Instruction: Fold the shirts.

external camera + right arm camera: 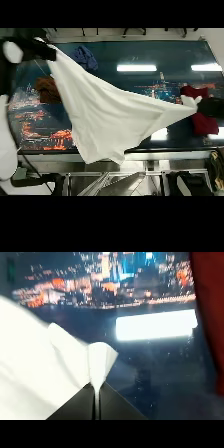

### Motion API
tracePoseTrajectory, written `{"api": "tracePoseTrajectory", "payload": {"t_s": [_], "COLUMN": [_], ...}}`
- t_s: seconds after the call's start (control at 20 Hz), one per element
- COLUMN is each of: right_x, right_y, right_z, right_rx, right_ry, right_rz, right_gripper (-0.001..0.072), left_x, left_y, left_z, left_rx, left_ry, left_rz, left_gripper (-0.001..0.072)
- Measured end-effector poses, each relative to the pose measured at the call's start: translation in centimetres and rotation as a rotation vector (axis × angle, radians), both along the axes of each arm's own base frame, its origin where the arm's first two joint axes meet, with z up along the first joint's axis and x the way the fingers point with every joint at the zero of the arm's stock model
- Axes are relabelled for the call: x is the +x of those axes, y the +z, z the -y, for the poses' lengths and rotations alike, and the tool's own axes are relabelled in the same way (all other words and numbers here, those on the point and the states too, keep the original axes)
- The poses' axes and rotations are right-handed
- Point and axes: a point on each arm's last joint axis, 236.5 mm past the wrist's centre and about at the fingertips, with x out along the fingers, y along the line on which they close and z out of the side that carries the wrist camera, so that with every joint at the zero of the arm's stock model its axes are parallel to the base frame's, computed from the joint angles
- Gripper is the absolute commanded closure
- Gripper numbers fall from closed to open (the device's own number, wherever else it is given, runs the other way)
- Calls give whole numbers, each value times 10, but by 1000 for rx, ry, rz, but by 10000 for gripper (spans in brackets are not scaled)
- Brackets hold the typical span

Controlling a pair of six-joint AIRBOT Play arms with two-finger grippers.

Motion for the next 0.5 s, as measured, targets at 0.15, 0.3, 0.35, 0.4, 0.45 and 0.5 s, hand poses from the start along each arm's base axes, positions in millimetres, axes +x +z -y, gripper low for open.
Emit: {"api": "tracePoseTrajectory", "payload": {"t_s": [0.15, 0.3, 0.35, 0.4, 0.45, 0.5], "right_x": [20, 34, 38, 40, 42, 43], "right_y": [-52, -86, -98, -105, -112, -116], "right_z": [4, 6, 6, 6, 6, 5], "right_rx": [10, 16, 19, 24, 29, 33], "right_ry": [-19, -27, -30, -31, -32, -33], "right_rz": [-43, -91, -112, -126, -143, -149], "right_gripper": [692, 693, 692, 692, 692, 692], "left_x": [31, 42, 43, 44, 43, 39], "left_y": [-82, -130, -140, -144, -146, -148], "left_z": [40, 72, 81, 86, 87, 83], "left_rx": [-13, -40, -56, -76, -97, -123], "left_ry": [-72, -119, -128, -130, -119, -95], "left_rz": [-110, -187, -210, -225, -241, -275], "left_gripper": [695, 76, 7, 7, 7, 7]}}
